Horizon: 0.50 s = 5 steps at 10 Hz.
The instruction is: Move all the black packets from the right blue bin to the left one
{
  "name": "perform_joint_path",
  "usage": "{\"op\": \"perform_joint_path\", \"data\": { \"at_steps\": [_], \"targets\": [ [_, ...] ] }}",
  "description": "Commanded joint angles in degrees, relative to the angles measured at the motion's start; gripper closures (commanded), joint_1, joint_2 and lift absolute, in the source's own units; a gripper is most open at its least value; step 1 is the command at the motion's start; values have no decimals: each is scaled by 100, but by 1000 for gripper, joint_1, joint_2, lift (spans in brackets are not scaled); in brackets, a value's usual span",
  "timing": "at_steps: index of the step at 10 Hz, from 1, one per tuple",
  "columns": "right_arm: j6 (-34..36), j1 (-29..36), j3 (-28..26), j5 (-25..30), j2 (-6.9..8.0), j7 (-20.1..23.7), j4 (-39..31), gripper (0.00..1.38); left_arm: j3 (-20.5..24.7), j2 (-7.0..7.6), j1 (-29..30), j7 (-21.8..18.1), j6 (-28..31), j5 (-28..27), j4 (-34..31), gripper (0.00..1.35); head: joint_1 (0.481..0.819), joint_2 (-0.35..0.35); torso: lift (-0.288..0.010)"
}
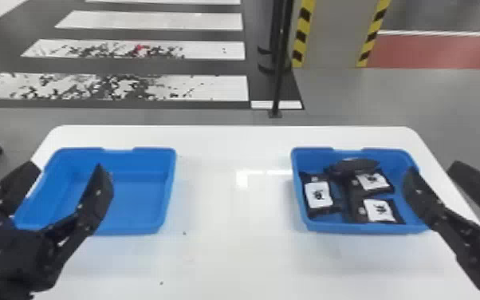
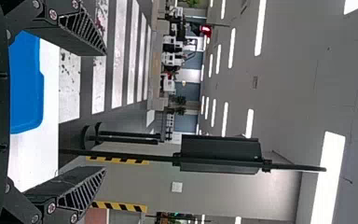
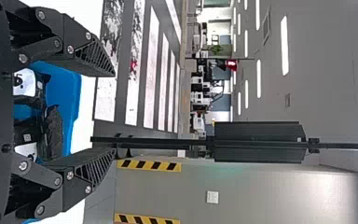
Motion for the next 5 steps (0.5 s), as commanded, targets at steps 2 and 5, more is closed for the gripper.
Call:
{"op": "perform_joint_path", "data": {
  "at_steps": [2, 5],
  "targets": [
    [0, 0, 6, -12, 0, 0, 2, 502, 5, 0, 9, -1, 25, -11, 14, 170, 695, -19, -140],
    [0, 0, -6, -46, 0, 0, 31, 502, 5, -9, -5, -1, 25, 11, 43, 170, 695, -17, -140]
  ]
}}
